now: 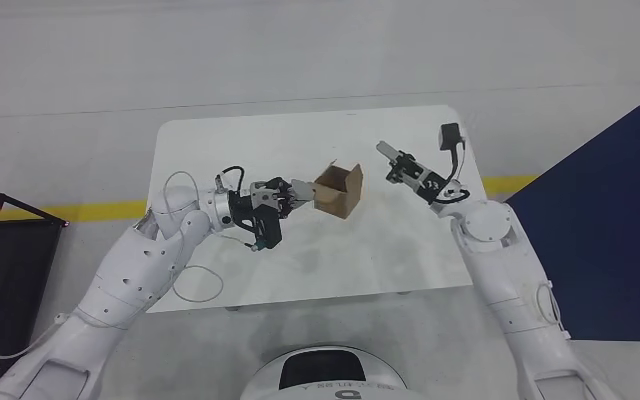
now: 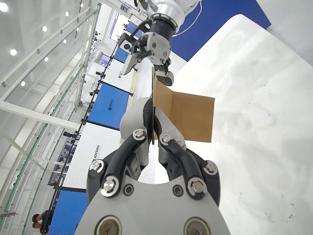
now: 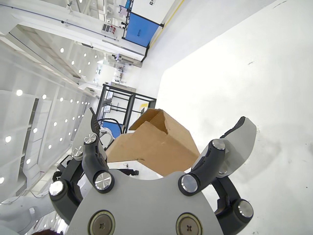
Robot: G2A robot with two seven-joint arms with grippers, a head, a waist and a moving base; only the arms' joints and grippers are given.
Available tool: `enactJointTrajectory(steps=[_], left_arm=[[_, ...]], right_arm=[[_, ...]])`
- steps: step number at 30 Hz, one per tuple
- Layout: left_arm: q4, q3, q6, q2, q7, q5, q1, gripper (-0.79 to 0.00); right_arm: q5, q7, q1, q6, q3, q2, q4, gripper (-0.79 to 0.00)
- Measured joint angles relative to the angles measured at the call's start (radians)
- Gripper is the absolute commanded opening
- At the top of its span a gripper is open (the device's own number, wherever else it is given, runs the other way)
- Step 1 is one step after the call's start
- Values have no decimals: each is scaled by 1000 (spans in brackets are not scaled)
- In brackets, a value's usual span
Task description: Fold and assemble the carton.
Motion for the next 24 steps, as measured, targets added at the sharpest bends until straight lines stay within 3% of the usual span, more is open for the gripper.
enactJointTrajectory(steps=[5,10,15,20,21,22,23,24], left_arm=[[-4,71,-27,11,137,203,-31,-785],[93,133,81,17,316,421,-95,-785],[157,216,106,4,308,612,-161,-785],[189,248,104,-14,308,609,-214,-785],[197,253,98,-16,306,613,-225,-702],[202,255,95,-18,303,615,-233,-283],[208,255,92,-19,301,616,-240,0],[215,255,87,-19,296,622,-248,0]], right_arm=[[-11,-11,2,0,-7,-1,5,0],[-7,-17,0,-9,-9,-2,4,0],[-6,-24,-3,-7,-10,-2,-2,0],[-13,-33,-11,4,-10,-1,-19,0],[-15,-34,-12,6,-10,-1,-22,0],[-16,-35,-13,8,-10,-1,-24,0],[-17,-37,-14,10,-10,-1,-26,0],[-19,-38,-14,13,-11,-1,-29,0]])
